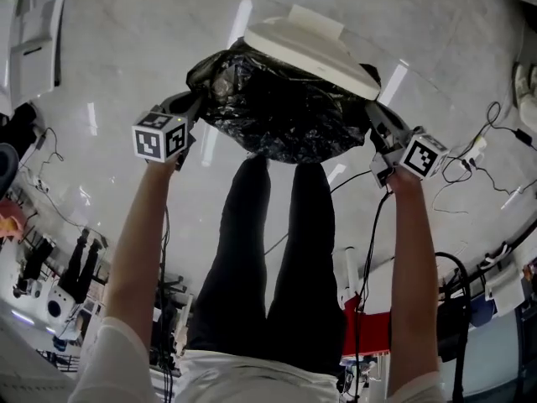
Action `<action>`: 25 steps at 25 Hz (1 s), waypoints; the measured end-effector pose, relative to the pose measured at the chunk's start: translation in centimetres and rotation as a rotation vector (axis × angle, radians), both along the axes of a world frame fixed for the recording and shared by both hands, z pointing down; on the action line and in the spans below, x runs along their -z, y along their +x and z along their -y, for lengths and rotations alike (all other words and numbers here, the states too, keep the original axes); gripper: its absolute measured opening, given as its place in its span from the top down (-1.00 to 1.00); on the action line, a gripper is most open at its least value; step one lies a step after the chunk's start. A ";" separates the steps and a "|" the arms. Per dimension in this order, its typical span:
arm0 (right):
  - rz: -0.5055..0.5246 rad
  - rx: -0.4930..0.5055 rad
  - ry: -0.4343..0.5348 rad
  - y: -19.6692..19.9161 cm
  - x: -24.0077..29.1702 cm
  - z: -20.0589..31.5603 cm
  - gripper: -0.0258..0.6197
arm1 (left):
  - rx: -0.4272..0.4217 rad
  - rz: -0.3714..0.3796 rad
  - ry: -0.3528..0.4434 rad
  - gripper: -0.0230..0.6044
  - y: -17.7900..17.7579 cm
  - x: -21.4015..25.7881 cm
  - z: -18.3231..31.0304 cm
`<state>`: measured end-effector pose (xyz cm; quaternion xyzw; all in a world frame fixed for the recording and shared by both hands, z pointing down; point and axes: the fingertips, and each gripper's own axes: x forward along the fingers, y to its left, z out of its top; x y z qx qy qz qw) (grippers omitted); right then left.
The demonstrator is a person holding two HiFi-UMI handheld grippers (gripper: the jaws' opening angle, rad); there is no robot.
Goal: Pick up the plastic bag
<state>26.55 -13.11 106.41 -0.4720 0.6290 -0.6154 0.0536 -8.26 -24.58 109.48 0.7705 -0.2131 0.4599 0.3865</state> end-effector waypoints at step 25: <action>-0.253 -0.046 0.045 -5.8 28.2 -3.3 0.92 | -0.119 -0.113 0.253 0.91 2.9 31.5 -7.5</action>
